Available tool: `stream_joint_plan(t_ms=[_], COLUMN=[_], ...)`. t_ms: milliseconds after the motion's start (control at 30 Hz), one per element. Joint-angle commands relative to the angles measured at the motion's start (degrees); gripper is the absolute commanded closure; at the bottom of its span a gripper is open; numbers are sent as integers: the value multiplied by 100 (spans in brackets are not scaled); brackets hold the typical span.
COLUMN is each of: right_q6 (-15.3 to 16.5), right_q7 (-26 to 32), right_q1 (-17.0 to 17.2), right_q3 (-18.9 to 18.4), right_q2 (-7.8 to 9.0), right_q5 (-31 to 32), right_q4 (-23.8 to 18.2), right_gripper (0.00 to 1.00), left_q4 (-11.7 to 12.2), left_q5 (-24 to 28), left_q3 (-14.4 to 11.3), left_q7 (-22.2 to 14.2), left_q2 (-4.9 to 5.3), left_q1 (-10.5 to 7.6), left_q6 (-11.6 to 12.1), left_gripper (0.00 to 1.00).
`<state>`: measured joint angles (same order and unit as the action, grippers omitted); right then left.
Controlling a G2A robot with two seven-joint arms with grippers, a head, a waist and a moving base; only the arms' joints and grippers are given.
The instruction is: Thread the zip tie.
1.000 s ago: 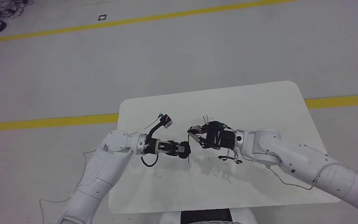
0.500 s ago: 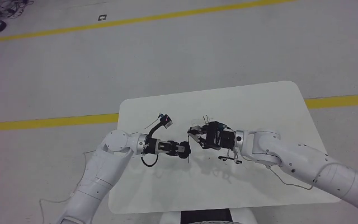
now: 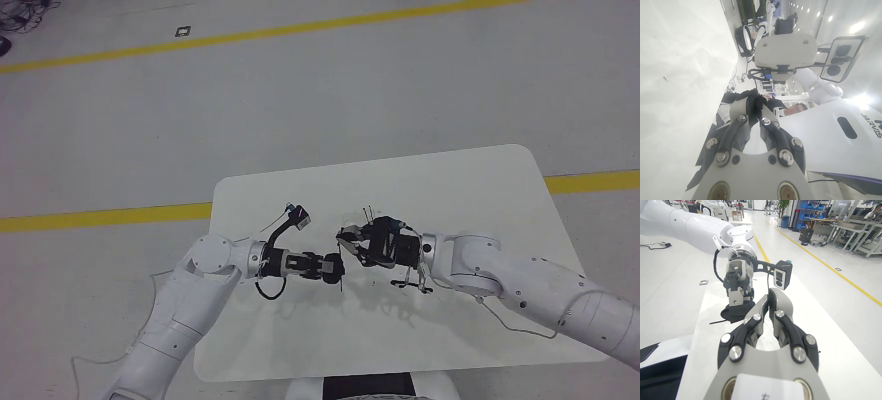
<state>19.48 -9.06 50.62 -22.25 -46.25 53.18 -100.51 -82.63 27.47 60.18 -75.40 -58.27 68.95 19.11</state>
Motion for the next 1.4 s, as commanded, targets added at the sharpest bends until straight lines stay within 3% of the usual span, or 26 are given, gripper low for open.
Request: stream_joint_plan(t_ms=[0,200,567,1367], right_q6=[0,0,0,0], right_q7=[-7,-13,-551,-269], right_q1=[-1,10,111,-163], right_q3=[5,2,53,354], right_q2=[-2,0,9,23], right_q5=[-3,-51,-803,-1084], right_q4=[13,42,161,250], right_gripper=[100,100,100,100], left_q4=[-8,-27,-102,-213], left_q5=[14,46,86,164], left_q3=[-2,-4,6,3], left_q7=[10,54,100,85], left_q2=[9,37,86,121], left_q1=[1,12,37,41], left_q6=[7,32,37,37], left_gripper=[100,100,100,100])
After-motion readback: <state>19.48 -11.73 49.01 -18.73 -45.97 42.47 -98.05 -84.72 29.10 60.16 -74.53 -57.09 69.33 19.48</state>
